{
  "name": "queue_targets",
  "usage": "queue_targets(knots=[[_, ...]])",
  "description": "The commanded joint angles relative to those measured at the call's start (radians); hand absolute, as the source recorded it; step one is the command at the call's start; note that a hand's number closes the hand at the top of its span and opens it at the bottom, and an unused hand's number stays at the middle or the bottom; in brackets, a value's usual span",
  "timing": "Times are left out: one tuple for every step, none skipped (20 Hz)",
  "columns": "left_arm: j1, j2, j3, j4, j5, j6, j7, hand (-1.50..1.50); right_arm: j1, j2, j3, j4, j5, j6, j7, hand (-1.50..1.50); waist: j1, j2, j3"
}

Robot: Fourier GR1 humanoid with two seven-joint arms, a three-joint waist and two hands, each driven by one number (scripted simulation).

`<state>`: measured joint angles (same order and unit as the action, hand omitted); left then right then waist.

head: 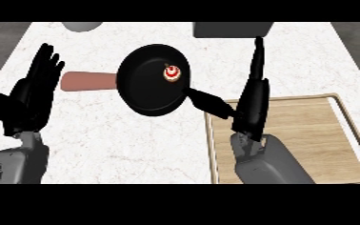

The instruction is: Pick the cupcake from the tray and place it in the pot

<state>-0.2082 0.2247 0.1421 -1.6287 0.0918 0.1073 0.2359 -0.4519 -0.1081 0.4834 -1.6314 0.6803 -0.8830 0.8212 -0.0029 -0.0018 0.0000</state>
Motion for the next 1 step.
queue_targets(knots=[[-0.013,-0.062,-0.044,0.031,-0.051,0.043,-0.037,0.0,0.085,0.027,0.0,-0.029,0.007,0.027,-0.069,-1.5,0.001,0.002,0.0]])
